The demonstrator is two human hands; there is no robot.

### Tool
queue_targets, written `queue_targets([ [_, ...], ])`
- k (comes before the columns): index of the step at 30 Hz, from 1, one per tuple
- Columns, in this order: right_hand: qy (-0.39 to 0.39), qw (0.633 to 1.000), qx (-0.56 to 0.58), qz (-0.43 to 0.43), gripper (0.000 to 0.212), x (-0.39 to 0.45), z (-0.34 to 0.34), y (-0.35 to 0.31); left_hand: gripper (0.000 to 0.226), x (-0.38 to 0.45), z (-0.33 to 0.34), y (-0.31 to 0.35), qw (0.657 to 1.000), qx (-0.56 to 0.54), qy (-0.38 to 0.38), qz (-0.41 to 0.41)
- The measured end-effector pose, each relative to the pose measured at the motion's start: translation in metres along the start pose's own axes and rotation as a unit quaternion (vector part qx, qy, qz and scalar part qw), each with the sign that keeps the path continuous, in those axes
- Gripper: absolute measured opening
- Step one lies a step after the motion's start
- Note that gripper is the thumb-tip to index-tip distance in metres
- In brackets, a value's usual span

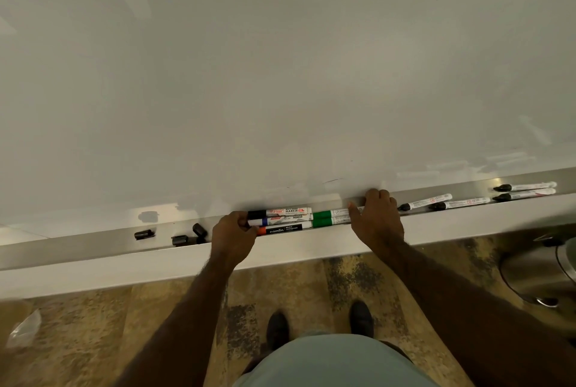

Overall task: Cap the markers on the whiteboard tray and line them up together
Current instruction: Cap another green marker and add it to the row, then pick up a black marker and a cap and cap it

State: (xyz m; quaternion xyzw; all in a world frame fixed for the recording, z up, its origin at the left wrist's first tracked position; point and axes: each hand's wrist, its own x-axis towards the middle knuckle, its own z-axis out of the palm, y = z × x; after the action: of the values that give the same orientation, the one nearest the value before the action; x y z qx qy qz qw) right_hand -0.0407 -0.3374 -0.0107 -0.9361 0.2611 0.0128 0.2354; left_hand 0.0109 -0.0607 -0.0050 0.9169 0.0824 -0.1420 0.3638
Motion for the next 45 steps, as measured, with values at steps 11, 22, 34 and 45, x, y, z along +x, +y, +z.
queue_targets([
  [11, -0.002, 1.000, 0.012, -0.004, 0.044, 0.002, 0.000, -0.002, 0.043, 0.001, -0.001, -0.003, 1.000, -0.017, 0.013, -0.007],
  [22, 0.090, 0.992, -0.054, -0.067, 0.032, 0.006, -0.010, 0.018, 0.029, 0.003, -0.036, -0.024, 0.986, 0.044, 0.152, 0.046],
  [34, 0.107, 0.987, -0.104, -0.056, 0.024, 0.040, -0.058, 0.104, 0.025, 0.020, -0.092, -0.090, 0.981, 0.117, 0.149, 0.032],
  [45, -0.013, 0.971, -0.156, -0.181, 0.018, 0.050, -0.088, 0.130, 0.017, 0.024, -0.091, -0.085, 0.972, 0.199, 0.006, 0.125],
])
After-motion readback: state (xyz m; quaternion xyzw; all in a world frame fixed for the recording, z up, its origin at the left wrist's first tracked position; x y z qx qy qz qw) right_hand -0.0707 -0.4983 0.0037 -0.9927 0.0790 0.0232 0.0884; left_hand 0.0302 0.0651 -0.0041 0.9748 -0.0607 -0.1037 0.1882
